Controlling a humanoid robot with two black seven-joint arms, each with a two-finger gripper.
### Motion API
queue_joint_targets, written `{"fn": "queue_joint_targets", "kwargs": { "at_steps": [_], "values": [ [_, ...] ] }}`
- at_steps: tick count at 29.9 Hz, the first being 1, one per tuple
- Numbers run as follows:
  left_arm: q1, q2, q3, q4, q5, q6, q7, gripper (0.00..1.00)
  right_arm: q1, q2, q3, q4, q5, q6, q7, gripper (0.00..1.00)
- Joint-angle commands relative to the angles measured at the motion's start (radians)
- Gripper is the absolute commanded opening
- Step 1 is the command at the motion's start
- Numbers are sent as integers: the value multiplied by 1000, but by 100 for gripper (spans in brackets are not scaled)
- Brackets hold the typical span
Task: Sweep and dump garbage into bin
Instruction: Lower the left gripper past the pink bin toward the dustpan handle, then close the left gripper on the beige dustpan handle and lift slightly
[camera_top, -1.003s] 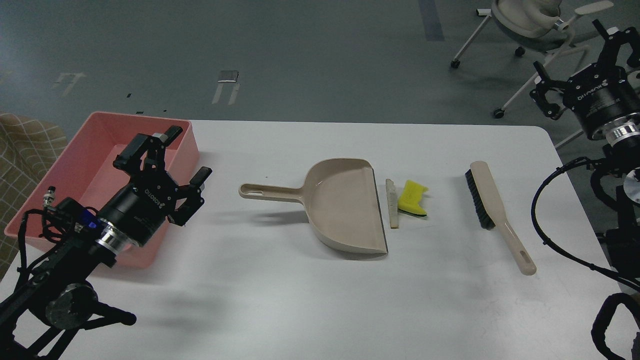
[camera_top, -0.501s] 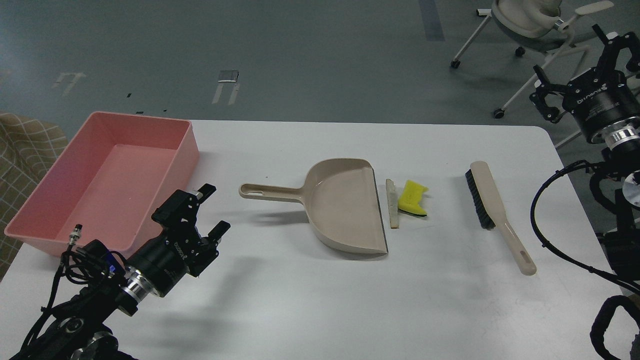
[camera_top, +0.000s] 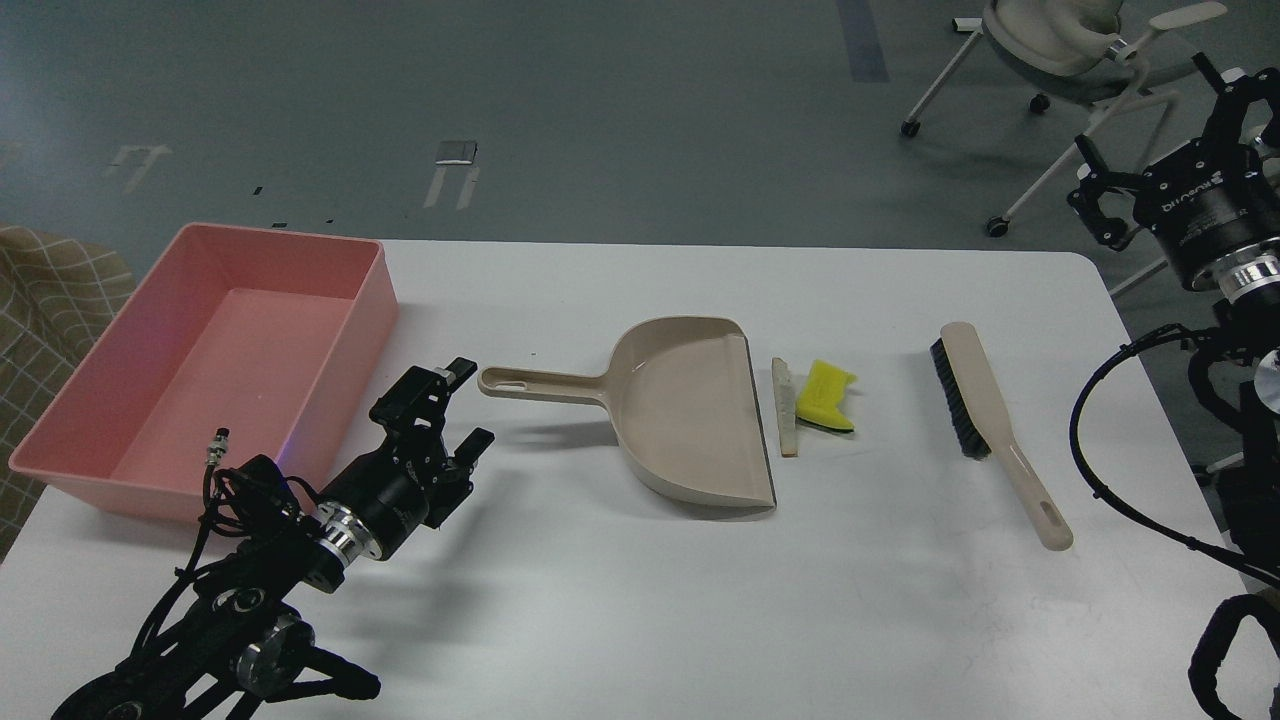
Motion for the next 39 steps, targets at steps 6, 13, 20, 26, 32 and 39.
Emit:
{"fn": "queue_joint_targets", "kwargs": {
  "at_steps": [6,13,20,26,32,39],
  "values": [
    [-80,-34,57,97,-4,5,1,97,1,5,0,2,0,0,-1,100],
    [-123,-56,57,122,-1,22,-5,96,1,1,0,3,0,0,-1,100],
    [-141,-61,68,122,1,24,-8,80,1,2,0,6,0,0,-1,100],
    [-143,-73,70,122,1,24,-8,70,6,4,0,5,0,0,-1,100],
    [-149,-88,70,133,-1,24,-6,70,10,4,0,5,0,0,-1,100],
    [-173,-107,70,211,-1,14,-2,81,10,5,0,5,0,0,-1,100]
  ]
}}
